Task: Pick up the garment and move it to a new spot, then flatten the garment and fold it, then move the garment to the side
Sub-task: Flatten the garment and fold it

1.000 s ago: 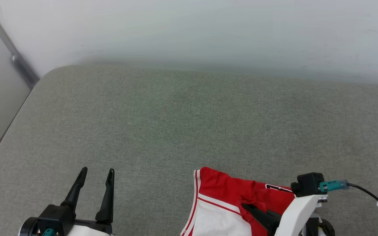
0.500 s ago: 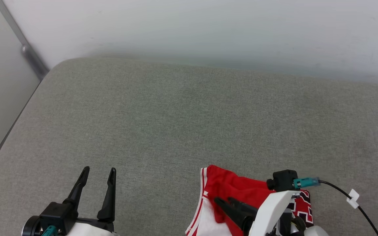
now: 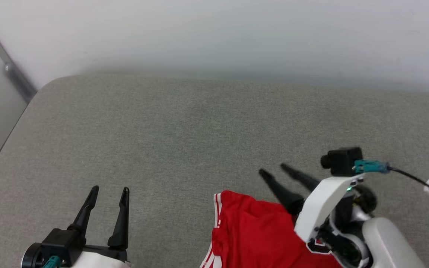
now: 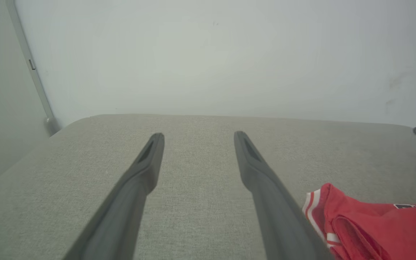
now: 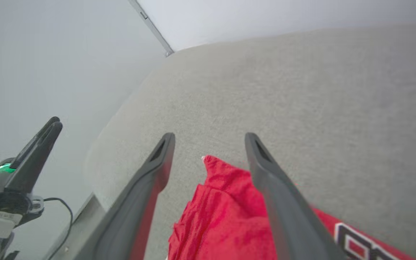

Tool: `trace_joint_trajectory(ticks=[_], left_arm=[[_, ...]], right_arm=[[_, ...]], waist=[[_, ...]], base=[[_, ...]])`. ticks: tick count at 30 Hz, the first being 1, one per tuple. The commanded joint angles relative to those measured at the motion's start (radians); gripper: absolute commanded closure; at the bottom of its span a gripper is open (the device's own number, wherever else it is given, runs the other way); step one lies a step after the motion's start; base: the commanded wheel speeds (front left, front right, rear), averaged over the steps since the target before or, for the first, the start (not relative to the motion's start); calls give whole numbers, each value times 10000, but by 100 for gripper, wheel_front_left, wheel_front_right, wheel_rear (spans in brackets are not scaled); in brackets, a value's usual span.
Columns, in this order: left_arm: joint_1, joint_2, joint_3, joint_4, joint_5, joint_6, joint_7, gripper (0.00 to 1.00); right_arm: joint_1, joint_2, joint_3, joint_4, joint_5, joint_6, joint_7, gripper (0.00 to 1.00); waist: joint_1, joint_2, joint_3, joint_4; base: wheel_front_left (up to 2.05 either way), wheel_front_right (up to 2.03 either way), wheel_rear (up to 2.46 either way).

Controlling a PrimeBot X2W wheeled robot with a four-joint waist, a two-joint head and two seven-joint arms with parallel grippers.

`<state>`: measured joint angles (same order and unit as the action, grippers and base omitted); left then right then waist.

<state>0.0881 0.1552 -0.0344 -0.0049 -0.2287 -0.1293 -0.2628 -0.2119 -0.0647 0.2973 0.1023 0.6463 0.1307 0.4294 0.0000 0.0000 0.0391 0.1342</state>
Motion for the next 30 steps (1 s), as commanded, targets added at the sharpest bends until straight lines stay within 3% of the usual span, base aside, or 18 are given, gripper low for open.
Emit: trace_joint_trajectory(ticks=[1, 5, 10, 18, 30], left_arm=[[-72, -4, 20, -75, 8, -10, -23, 0], [-121, -105, 77, -188, -16, -10, -23, 0], [-130, -199, 111, -343, -9, -10, -23, 0], [-34, -415, 199, -671, -41, -10, -23, 0], [172, -524, 108, -1041, 0, -10, -23, 0]], right_arm=[[-375, -641, -56, -374, -961, 0, -367, 0], [-591, -1659, -230, -958, -2749, 0, -1453, 0], [-273, -2440, -1123, -1373, -4192, -2, -2880, 0], [1304, -1806, -2947, -2018, -4672, -2, -4840, 0], [2556, -937, -3417, -2436, -4730, -2, -6092, 0]], waist=[[0, 0, -5, -149], [0, 0, 36, -381], [0, 0, 98, -629], [0, 0, 183, -760], [0, 0, 249, -735]], base=[[0, 0, 0], [0, 0, 0], [0, 0, 0], [0, 0, 0], [0, 0, 0]])
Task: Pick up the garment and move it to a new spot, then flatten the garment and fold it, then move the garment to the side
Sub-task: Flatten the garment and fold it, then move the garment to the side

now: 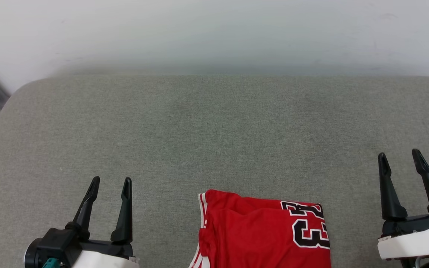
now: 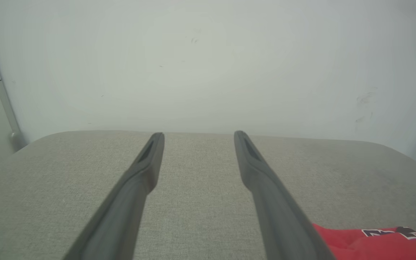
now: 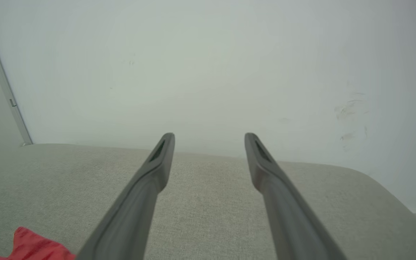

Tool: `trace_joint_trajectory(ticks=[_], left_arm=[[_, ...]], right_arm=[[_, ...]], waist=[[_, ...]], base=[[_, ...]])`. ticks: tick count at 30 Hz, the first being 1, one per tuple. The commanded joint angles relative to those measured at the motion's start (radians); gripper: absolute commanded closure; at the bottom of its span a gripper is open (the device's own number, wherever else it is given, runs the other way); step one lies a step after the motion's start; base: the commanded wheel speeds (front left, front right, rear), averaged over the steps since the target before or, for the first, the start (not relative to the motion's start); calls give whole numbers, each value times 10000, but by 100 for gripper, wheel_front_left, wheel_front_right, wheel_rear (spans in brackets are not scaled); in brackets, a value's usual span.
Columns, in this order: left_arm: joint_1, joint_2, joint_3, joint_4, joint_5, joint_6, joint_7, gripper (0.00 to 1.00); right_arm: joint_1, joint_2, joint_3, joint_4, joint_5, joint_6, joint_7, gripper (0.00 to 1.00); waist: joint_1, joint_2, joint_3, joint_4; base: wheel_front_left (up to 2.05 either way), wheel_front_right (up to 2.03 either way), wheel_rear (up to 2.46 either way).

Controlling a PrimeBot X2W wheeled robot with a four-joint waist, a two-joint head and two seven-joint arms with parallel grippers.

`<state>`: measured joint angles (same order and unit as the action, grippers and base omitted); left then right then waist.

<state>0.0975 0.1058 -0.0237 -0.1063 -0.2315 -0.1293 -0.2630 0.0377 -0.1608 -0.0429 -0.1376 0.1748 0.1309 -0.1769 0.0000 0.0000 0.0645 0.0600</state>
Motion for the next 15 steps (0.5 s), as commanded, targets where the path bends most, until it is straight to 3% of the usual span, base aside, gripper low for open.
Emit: trace_joint_trajectory(ticks=[1, 15], left_arm=[[82, -33, -17, -36, 34, -10, -21, 0], [107, 5, -145, -3, 6, -10, -21, 0]], right_arm=[[100, 62, -17, -28, 1, -4, -69, 0], [181, 189, 129, 230, 0, -4, -264, 0]], waist=[[0, 0, -14, 19], [0, 0, -98, 99]], base=[[0, 0, 0], [0, 0, 0]])
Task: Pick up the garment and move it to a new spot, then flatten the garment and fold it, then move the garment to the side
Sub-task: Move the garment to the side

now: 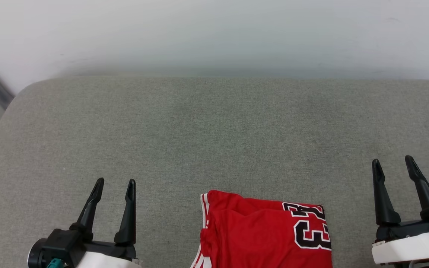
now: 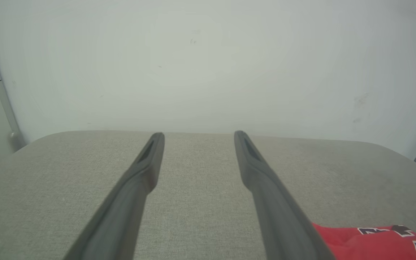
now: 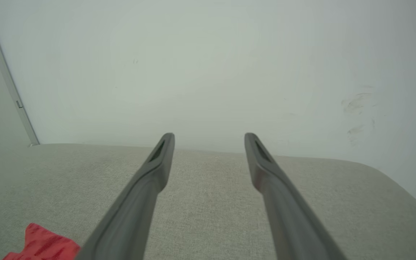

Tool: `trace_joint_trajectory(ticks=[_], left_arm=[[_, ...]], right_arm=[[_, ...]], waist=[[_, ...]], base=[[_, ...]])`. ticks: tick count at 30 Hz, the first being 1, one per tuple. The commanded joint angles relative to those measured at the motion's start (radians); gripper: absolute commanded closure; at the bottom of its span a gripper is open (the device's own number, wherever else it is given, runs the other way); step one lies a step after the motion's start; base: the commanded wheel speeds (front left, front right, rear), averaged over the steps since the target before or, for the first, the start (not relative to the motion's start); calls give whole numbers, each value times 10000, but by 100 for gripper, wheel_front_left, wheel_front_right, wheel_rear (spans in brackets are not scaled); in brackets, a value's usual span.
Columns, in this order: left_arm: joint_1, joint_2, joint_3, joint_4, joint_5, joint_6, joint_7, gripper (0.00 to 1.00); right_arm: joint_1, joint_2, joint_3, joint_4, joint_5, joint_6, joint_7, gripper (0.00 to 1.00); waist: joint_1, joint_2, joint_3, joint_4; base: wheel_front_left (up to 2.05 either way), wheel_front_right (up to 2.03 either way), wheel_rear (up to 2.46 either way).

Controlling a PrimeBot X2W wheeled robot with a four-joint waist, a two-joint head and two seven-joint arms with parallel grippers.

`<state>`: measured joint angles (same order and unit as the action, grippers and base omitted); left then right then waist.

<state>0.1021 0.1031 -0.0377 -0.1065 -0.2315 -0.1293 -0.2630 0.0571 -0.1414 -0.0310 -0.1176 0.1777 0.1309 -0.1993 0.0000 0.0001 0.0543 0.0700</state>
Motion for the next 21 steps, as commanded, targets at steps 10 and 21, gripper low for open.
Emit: trace_joint_trajectory(ticks=[10, 21], left_arm=[[-3, 228, -216, 271, 78, -10, -21, 0], [-430, 322, -346, 476, 75, -10, -21, 0]], right_arm=[[255, -789, 632, -345, 853, -4, 1947, 0], [1000, -1502, 979, -1434, 2808, -4, 8343, 0]], waist=[[0, -1, 224, 63], [0, -1, 872, 358]], base=[[0, 0, 0], [0, 0, 0]])
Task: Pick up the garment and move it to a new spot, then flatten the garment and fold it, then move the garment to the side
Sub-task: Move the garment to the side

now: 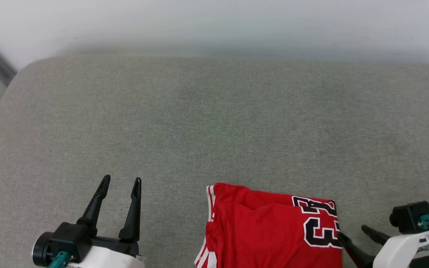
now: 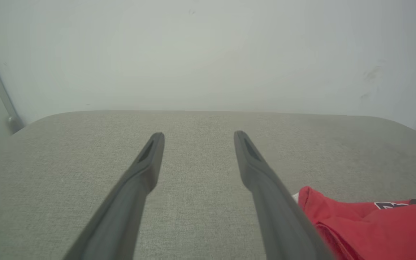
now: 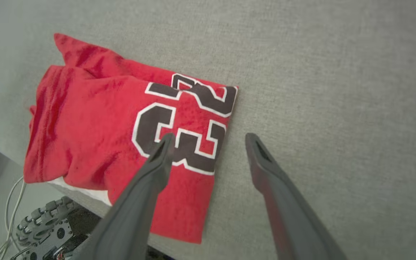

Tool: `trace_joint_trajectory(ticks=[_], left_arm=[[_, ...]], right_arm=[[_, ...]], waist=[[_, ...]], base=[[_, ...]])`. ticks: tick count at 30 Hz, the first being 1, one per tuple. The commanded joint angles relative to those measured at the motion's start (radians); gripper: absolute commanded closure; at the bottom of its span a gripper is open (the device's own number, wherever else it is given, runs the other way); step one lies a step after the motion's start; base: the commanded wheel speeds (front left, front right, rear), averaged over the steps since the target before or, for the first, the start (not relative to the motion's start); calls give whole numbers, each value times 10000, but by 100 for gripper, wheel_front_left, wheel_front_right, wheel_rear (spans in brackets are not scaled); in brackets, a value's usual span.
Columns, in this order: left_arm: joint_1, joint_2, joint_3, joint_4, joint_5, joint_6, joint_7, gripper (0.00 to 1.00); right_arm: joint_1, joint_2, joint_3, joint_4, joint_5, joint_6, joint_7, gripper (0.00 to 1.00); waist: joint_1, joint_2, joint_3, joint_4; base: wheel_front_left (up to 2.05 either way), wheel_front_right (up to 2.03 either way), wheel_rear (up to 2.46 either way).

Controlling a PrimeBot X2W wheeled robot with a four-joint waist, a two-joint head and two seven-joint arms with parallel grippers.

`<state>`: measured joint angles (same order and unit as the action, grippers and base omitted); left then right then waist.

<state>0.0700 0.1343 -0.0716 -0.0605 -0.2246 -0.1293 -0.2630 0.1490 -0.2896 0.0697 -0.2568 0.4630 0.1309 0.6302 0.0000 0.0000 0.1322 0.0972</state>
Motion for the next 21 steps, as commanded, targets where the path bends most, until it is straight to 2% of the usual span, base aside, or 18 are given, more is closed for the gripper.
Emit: trace_joint_trajectory(ticks=[1, 4, 8, 14, 21], left_arm=[[-129, 0, -28, 24, 13, -10, -21, 0], [-212, 8, -148, 78, 27, -10, -21, 0], [-351, 3, -254, 129, 4, -10, -21, 0], [-592, 16, -375, 183, 85, -11, -21, 0], [-734, -59, -556, 198, 56, -11, -21, 0]], right_arm=[[120, 18, -90, -62, -161, -4, 429, 0], [123, 337, -122, 25, -422, -2, 1112, 0], [-147, 616, -86, 375, -768, -4, 1511, 0], [-577, 1057, 107, 1368, -1026, -4, 1622, 0], [-911, 1054, 658, 2856, -1418, -5, 1243, 0]], waist=[[0, 0, 158, 128], [0, 0, 329, 292], [0, 0, 541, 510], [0, 0, 792, 774], [0, 0, 886, 954]], base=[[0, 0, 0], [0, 0, 0], [0, 0, 0], [0, 0, 0], [0, 0, 0]])
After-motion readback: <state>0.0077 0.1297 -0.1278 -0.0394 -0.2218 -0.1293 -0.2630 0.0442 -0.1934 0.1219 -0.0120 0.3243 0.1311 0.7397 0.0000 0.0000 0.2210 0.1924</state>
